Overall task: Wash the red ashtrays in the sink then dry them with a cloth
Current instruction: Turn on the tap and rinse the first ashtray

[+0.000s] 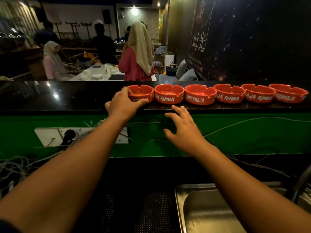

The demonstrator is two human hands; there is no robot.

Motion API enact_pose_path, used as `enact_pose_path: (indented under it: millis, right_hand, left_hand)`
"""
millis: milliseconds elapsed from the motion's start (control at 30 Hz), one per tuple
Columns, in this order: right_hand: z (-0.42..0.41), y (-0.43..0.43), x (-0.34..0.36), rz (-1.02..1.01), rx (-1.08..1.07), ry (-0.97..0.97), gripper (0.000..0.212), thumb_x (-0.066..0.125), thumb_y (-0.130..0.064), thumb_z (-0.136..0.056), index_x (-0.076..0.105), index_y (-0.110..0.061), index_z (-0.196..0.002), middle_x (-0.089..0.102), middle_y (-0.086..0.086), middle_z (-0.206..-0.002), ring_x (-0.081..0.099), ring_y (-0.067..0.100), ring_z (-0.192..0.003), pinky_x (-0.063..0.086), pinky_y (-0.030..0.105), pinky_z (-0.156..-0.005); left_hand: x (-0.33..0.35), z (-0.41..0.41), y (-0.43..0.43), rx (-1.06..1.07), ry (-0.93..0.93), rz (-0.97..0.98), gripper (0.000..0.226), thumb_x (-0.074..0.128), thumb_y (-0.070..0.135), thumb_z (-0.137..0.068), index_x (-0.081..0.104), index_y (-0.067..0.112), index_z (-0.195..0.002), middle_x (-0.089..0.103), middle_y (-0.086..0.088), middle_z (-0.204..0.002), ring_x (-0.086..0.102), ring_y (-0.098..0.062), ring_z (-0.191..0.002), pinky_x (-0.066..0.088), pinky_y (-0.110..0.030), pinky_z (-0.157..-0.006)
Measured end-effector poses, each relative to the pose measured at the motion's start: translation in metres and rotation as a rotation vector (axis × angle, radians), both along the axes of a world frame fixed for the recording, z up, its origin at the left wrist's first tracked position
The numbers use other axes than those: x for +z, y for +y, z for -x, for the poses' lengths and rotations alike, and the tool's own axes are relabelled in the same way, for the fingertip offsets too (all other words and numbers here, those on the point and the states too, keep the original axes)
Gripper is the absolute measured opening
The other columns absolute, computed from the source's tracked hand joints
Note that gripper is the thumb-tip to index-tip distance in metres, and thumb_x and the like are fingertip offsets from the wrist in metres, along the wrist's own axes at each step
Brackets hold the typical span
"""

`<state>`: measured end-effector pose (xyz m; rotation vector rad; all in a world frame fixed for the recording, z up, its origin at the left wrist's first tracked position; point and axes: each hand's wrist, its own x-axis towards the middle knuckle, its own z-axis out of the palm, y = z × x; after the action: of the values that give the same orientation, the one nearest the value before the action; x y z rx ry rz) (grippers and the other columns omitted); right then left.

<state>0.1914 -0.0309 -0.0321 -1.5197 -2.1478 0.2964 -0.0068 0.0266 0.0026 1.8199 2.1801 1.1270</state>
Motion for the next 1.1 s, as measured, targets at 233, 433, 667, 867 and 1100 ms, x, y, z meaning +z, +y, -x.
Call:
enact_pose_path:
  millis: [233, 433, 667, 867, 1100]
  right_hand:
    - [0.002, -0.028, 0.004, 0.077, 0.014, 0.115, 0.06, 0.062, -0.035, -0.09, 0.035, -0.033, -0.143, 0.015, -0.005, -0.156, 0.019, 0.02, -0.144, 0.027, 0.043, -0.116]
    - [0.0, -0.071, -0.01, 0.083, 0.043, 0.312, 0.046, 0.06, -0.036, -0.091, 0.046, -0.031, -0.135, 0.042, -0.01, -0.138, 0.038, 0.001, -0.12, 0.032, 0.022, -0.096]
    - [-0.023, -0.128, -0.057, 0.475, -0.093, 1.067, 0.02, 0.052, -0.034, -0.094, 0.057, -0.029, -0.113, 0.064, 0.005, -0.118, 0.064, 0.018, -0.096, 0.055, 0.031, -0.07]
    - [-0.073, -0.189, -0.111, 0.668, -0.219, 1.444, 0.036, 0.051, -0.039, -0.09, 0.058, -0.019, -0.119, 0.07, 0.013, -0.105, 0.067, 0.028, -0.087, 0.053, 0.039, -0.071]
    - [-0.154, -0.234, -0.176, 0.644, -0.549, 1.458, 0.02, 0.049, -0.011, -0.095, 0.059, -0.013, -0.112, 0.07, 0.017, -0.099, 0.066, 0.027, -0.079, 0.054, 0.035, -0.066]
  left_hand:
    - [-0.006, 0.012, -0.032, -0.133, -0.157, -0.158, 0.05, 0.082, 0.046, -0.065, 0.048, 0.02, -0.09, 0.058, -0.004, -0.116, 0.053, -0.02, -0.107, 0.045, -0.031, -0.08]
    - [-0.021, 0.01, -0.102, -0.213, -0.203, -0.206, 0.048, 0.083, 0.036, -0.065, 0.048, 0.016, -0.09, 0.051, 0.002, -0.105, 0.047, -0.012, -0.1, 0.034, -0.01, -0.067]
    - [-0.081, -0.028, -0.175, -0.434, -0.269, -0.106, 0.046, 0.086, 0.034, -0.058, 0.046, 0.026, -0.08, 0.055, 0.007, -0.11, 0.051, -0.009, -0.104, 0.039, -0.009, -0.08]
    - [-0.153, -0.09, -0.215, -0.671, -0.301, 0.072, 0.047, 0.086, 0.039, -0.057, 0.048, 0.03, -0.083, 0.049, 0.008, -0.134, 0.047, -0.009, -0.124, 0.047, -0.025, -0.098]
    - [-0.217, -0.181, -0.243, -0.872, -0.613, 0.391, 0.059, 0.087, 0.031, -0.063, 0.047, 0.04, -0.106, 0.041, 0.01, -0.14, 0.057, -0.011, -0.114, 0.055, -0.026, -0.084]
